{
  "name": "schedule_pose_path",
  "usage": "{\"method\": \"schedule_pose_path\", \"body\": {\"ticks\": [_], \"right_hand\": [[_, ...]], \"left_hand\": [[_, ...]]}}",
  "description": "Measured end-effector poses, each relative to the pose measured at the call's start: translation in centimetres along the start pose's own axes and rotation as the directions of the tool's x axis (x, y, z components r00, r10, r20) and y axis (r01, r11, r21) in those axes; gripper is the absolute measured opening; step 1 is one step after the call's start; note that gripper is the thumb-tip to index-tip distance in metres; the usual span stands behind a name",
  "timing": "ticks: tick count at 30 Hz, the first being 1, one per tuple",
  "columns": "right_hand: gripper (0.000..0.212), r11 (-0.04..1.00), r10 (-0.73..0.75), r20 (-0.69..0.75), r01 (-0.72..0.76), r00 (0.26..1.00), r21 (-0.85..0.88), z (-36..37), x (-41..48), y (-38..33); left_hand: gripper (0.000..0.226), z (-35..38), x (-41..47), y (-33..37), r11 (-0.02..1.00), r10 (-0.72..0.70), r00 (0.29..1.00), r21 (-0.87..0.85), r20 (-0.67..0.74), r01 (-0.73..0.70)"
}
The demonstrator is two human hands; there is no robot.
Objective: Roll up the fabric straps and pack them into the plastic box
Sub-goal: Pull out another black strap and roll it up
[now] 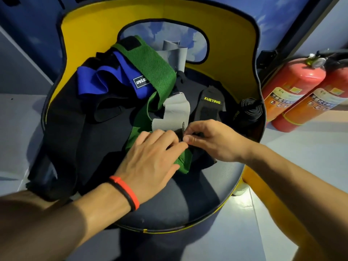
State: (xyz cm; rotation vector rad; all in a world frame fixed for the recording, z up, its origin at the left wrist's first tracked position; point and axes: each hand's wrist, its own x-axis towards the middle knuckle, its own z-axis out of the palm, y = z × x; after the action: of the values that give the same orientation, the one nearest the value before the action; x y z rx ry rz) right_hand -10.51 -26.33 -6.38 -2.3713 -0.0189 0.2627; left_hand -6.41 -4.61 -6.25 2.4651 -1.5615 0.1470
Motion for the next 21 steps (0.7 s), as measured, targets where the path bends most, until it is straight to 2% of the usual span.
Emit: {"method": "schedule_pose_path", "body": {"ticks": [3,5,7,9,12,14,17,21], "right_hand": [[0.016,0.998,0.017,0.019,-0.018,1.000,0.062,0.2,0.4,-0.3],[0.017,0.999,0.028,-0.004,-0.028,1.000,0.022,0.4,0.6,-0.6],[0.020,0.998,0.057,-0.077,-0.059,0.995,-0.023,0.2,0.7,-0.6],[0.022,0.993,0.091,-0.114,-0.081,0.989,0.084,-0.7,0.7,-0.6],[0.024,0.927,0.112,-0.058,-0.084,0.992,0.365,-1.1,0.4,-0.9],[0.022,0.877,0.092,-0.019,-0.072,0.996,0.475,-0.4,0.3,-1.2],[0.018,0.872,0.033,0.017,-0.037,0.999,0.488,0.8,0.5,-1.2],[0.019,0.876,-0.002,0.013,-0.005,1.000,0.482,0.5,0.9,-0.9]], "left_hand": [[0.046,0.1,0.7,-0.2,0.990,-0.100,0.995,-0.097,0.000,0.100],[0.033,0.2,1.2,-0.6,0.985,-0.123,0.992,-0.120,-0.018,0.120],[0.030,0.3,1.3,-1.1,0.988,-0.119,0.992,-0.105,-0.036,0.114],[0.024,0.4,1.0,-1.4,0.983,-0.145,0.989,-0.116,-0.030,0.140],[0.040,0.2,0.7,-1.4,0.972,-0.193,0.981,-0.143,-0.018,0.188],[0.046,0.0,0.9,-0.9,0.975,-0.196,0.979,-0.119,-0.050,0.189],[0.051,0.0,1.2,-1.1,0.968,-0.230,0.971,-0.115,-0.066,0.221],[0.041,-0.3,1.7,-1.7,0.980,-0.189,0.978,-0.077,-0.090,0.183]]}}
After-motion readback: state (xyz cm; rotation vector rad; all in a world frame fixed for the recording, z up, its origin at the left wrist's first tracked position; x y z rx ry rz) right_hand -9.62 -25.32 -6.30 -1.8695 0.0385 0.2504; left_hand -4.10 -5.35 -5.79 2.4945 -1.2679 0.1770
